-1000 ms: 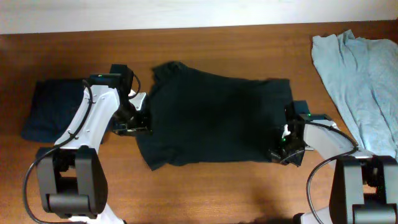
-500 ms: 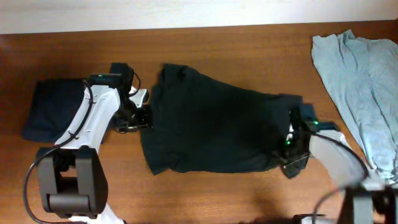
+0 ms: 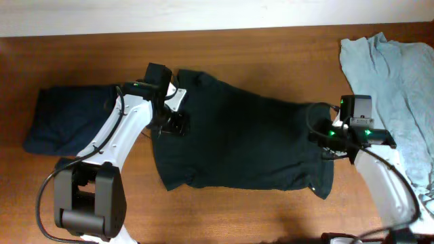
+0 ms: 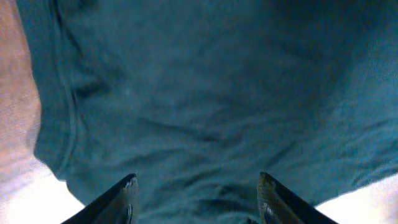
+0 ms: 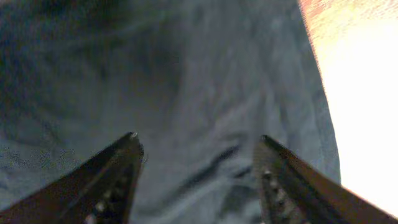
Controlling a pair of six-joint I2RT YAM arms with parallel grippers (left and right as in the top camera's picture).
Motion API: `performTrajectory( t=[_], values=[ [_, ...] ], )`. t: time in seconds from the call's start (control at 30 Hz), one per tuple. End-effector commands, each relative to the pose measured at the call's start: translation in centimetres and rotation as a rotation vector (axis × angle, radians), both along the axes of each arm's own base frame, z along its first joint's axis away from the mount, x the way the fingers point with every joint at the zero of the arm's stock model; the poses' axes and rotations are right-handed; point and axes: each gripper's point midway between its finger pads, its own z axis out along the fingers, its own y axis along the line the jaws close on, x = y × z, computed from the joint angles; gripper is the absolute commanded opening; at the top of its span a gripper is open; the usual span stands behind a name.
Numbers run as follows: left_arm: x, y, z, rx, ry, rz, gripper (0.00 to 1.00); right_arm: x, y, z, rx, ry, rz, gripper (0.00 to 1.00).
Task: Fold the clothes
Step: 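Stretch the shirt flat with both grippers, then release it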
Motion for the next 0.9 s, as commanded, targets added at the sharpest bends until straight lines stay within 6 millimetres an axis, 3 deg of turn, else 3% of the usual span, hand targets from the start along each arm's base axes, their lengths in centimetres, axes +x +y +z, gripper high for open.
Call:
performTrajectory(
  t=[0.0,0.17,0.27,0.4,0.47,0.57,0.6,0.73,0.87],
  values=[
    [-0.2,-0.1,-1.3,0.007,0.016,-0.022,0.61,1.4,-1.2,-2.0,-0.017,0.021,-0.031,0.57],
    [-0.2,-0.1,-3.3,0.015,0.054,-0.024,0.6,5.1,-1.8,-5.8,-0.02,-0.017,-0.033,0.57],
    [-0.2,-0.1,-4.4,0.021,0.076,-0.027,0.6,6.9,-2.1,-6.8,-0.001,-0.061,-0.049,0.57],
    [-0.8,-0.1,-6.4,0.034,0.13,-0.033,0.6,8.3,-3.3,-7.9,0.018,-0.097,-0.092,0.51],
    [-0.8,-0.1,-6.9,0.036,0.138,-0.038,0.6,8.7,-3.8,-7.9,0.015,-0.116,-0.101,0.41],
    [-1.0,0.0,-7.4,0.041,0.154,-0.038,0.6,9.3,-4.3,-7.6,0.02,-0.147,-0.126,0.13],
    [-1.1,0.0,-7.8,0.043,0.164,-0.038,0.6,10.5,-4.2,-6.6,0.045,-0.199,-0.111,0.04],
    [-1.1,0.2,-8.0,0.058,0.164,-0.037,0.6,13.1,-3.6,-3.5,0.128,-0.301,-0.061,0.04],
    [-1.1,0.2,-8.0,0.058,0.164,-0.037,0.6,15.5,-4.9,-0.4,0.097,-0.382,-0.071,0.04]
  ],
)
